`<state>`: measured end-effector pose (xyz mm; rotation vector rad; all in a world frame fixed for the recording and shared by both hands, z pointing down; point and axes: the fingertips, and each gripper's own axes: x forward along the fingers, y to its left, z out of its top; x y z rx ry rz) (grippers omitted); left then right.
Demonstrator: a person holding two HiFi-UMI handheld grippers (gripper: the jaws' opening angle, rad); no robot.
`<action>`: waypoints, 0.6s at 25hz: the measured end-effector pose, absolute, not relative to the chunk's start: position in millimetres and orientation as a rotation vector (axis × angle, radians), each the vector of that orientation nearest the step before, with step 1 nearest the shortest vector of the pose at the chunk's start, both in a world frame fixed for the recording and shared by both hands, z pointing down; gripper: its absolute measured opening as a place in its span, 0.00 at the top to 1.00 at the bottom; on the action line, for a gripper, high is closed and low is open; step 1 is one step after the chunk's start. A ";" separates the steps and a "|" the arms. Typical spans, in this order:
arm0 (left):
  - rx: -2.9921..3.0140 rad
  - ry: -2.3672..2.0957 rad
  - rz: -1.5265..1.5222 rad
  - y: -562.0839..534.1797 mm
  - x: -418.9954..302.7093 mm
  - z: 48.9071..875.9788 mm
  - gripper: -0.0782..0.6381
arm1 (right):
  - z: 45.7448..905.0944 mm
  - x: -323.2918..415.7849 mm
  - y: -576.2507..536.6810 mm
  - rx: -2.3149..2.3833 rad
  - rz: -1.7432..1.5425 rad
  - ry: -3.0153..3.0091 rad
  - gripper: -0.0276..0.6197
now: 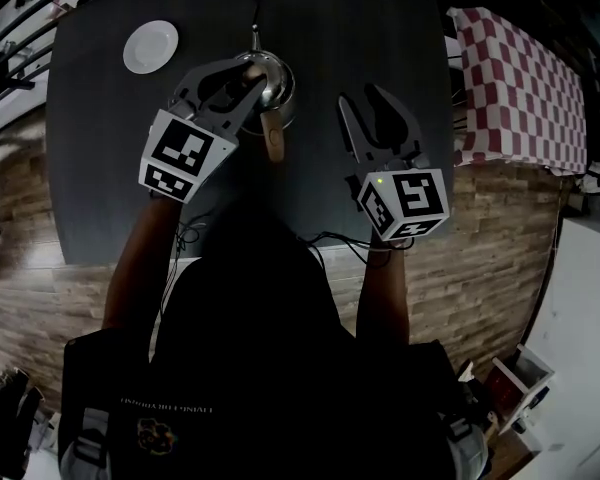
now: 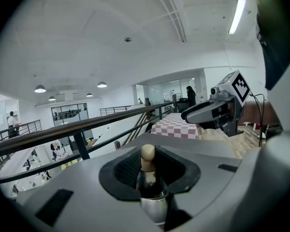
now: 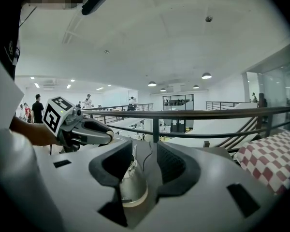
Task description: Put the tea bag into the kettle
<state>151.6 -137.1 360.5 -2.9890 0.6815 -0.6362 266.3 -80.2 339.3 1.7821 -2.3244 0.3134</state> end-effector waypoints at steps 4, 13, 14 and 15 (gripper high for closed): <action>-2.995 0.644 -0.684 -140.7 163.5 377.9 0.76 | 343.2 271.9 -79.0 1.791 0.327 -2.310 0.70; -3.011 0.638 -0.725 -139.9 169.7 395.9 0.76 | 352.9 275.4 -79.7 1.786 0.358 -2.308 0.70; -3.010 0.638 -0.725 -140.4 169.3 396.6 0.76 | 353.4 274.4 -80.1 1.783 0.359 -2.309 0.70; -3.010 0.638 -0.727 -140.9 168.9 397.5 0.76 | 353.7 273.5 -80.7 1.781 0.360 -2.310 0.70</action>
